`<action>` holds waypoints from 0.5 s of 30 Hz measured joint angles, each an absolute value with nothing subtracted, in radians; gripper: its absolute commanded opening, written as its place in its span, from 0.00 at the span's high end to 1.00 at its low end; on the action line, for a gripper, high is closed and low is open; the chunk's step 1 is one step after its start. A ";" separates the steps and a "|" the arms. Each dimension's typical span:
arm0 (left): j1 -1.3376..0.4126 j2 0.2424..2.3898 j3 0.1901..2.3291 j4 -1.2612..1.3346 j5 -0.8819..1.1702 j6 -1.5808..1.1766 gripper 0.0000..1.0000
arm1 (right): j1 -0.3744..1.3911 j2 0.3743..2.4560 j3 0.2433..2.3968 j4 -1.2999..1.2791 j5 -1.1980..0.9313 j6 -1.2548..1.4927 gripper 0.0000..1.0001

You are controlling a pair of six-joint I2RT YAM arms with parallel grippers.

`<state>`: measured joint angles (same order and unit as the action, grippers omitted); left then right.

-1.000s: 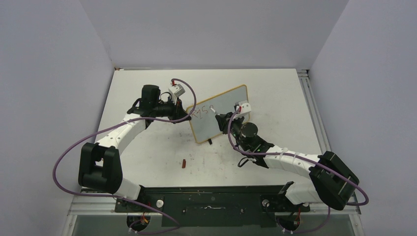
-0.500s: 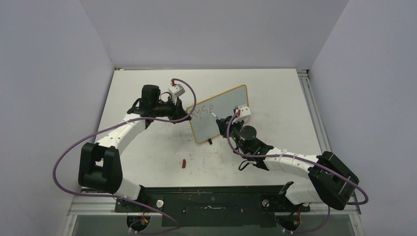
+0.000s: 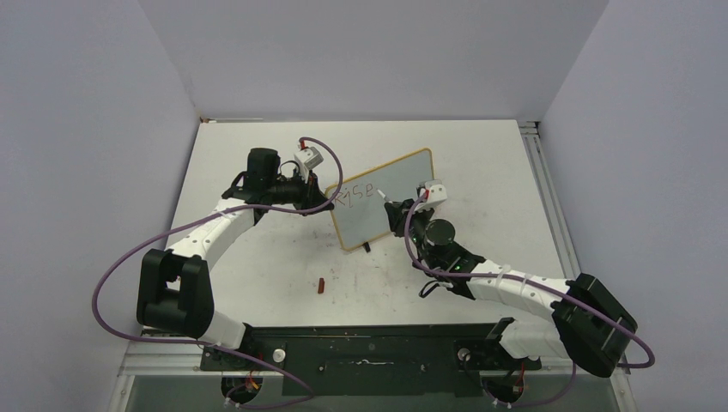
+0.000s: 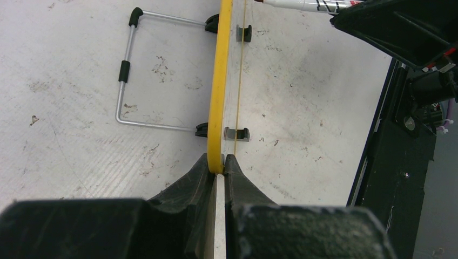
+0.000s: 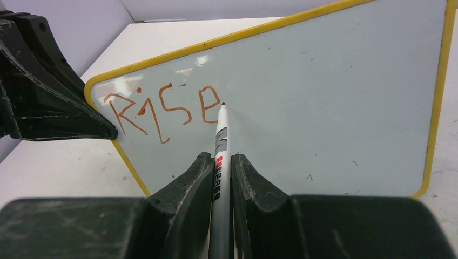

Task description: Write a sentence on the whiteboard

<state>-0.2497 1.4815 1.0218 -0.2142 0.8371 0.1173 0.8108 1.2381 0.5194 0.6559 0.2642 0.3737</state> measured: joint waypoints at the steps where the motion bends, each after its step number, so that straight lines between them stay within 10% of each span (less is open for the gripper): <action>1: -0.250 1.481 1.022 -0.214 0.838 0.117 1.00 | 0.810 1.238 0.519 0.655 0.269 0.373 0.95; 15: -0.250 1.481 1.022 -0.214 0.838 0.117 1.00 | 0.799 1.255 0.519 0.638 0.285 0.371 0.95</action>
<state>-0.2501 1.4815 1.0222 -0.2142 0.8375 0.1173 0.7986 1.2552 0.5194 0.6384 0.2848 0.3706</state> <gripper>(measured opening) 0.050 0.155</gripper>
